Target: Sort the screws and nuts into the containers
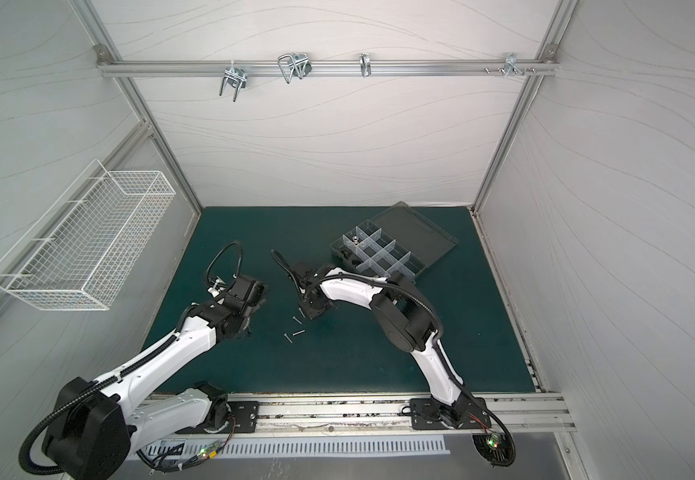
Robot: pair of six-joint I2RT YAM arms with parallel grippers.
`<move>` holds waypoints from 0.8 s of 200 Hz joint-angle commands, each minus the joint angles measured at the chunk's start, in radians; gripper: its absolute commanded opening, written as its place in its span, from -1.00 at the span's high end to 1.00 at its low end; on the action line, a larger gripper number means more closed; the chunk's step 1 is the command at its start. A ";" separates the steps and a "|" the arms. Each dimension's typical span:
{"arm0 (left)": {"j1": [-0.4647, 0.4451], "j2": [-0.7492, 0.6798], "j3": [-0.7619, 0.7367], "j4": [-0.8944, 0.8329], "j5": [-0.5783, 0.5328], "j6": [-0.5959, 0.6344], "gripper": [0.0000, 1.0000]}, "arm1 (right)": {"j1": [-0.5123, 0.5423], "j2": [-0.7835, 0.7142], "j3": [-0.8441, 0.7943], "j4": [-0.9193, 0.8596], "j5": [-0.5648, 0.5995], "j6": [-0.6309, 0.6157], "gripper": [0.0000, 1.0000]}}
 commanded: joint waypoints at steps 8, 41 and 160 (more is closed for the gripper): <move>0.005 -0.008 0.000 -0.006 -0.021 -0.015 -0.98 | -0.042 -0.070 -0.049 -0.013 -0.042 0.028 0.82; 0.005 0.004 0.010 0.001 -0.012 -0.008 -0.98 | -0.081 -0.133 -0.093 0.000 -0.054 0.044 0.84; 0.006 0.007 0.019 -0.002 -0.008 0.001 -0.98 | -0.282 -0.438 -0.197 0.003 0.051 0.045 0.91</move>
